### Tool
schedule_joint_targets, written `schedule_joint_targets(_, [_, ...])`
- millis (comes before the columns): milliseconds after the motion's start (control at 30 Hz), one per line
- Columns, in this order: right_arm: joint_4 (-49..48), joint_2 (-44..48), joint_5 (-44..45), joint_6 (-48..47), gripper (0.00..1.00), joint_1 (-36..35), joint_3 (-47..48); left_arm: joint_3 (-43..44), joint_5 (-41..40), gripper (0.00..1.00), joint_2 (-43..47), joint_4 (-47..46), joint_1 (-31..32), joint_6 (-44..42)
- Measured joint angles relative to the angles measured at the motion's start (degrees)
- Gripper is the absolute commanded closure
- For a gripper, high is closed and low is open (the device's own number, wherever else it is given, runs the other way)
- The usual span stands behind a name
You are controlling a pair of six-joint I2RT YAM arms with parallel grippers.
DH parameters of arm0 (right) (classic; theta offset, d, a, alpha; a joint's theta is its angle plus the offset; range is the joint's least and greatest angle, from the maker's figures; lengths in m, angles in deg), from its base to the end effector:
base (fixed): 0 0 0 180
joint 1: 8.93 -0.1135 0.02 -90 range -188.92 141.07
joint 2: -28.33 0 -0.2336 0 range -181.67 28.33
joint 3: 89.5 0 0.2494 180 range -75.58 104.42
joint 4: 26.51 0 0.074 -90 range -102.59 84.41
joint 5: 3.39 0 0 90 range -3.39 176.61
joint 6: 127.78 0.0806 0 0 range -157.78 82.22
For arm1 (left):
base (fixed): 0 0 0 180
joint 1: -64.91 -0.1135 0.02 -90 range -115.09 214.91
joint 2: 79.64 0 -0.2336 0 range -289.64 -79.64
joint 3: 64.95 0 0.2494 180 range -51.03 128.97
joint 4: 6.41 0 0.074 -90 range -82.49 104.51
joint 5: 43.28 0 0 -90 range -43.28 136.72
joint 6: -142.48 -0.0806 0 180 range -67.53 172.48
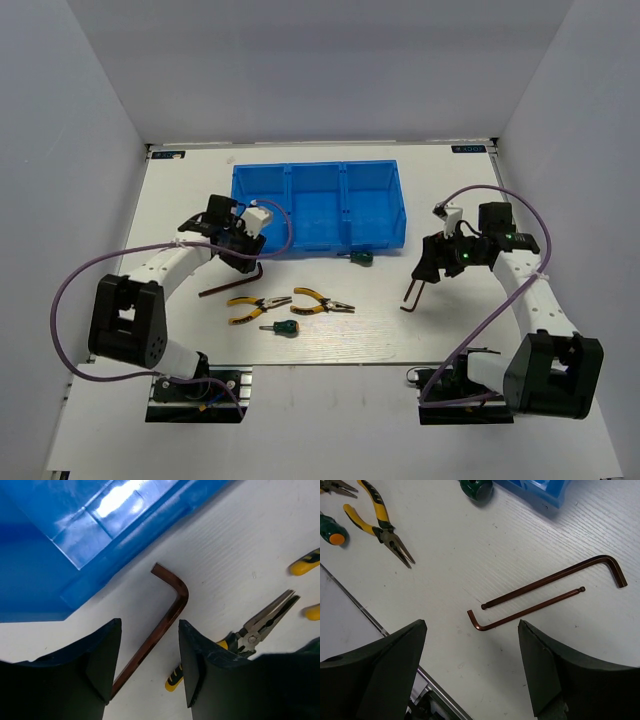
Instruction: Sort the tools into containers
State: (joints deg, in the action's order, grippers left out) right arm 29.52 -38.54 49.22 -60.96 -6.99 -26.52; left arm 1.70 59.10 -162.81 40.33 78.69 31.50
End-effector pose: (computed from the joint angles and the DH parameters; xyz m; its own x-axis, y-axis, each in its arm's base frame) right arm 0.2478 0.0406 0.1920 -0.6859 -0.2897 -0.6676 -0.5953 0.7510 0.2858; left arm 0.2873 -0.0883 0.1381 -0.6930 0.5300 -0.4887 0.6153 0.7881 -0.0177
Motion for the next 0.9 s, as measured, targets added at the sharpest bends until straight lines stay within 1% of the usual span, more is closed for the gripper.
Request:
schedule_joint_targets(300, [0.0, -1.9, -0.2, -0.7, 0.19, 1.3, 0.0, -6.8, -1.8, 0.42, 0.3, -3.0, 3.6, -4.8])
schedule_joint_targets(367, [0.0, -2.4, -0.3, -0.7, 0.19, 1.5, 0.0, -7.9, -2.4, 0.44, 0.3, -3.3, 4.1, -5.4])
schedule_joint_targets(467, [-0.1, -3.3, -0.3, -0.7, 0.19, 1.9, 0.2, -8.2, -3.0, 0.46, -0.2, -3.8, 4.8, -6.0])
schedule_joint_targets(533, [-0.1, -3.7, -0.5, -0.6, 0.19, 2.1, 0.4, -8.2, -3.5, 0.5, -1.5, -5.0, 4.9, -6.2])
schedule_joint_targets(700, [-0.1, -3.7, -0.7, -0.6, 0.19, 2.8, 0.4, -7.0, -4.3, 0.53, -4.5, -7.0, 4.8, -6.2])
schedule_joint_targets(733, [-0.1, -3.7, -0.8, -0.7, 0.19, 2.9, 0.4, -6.8, -4.3, 0.57, -4.8, -7.5, 4.9, -6.2])
schedule_joint_targets(900, [-0.2, -3.6, -1.2, -0.7, 0.19, 3.7, 0.4, -6.8, -4.9, 0.66, -5.1, -8.5, 5.7, -6.2])
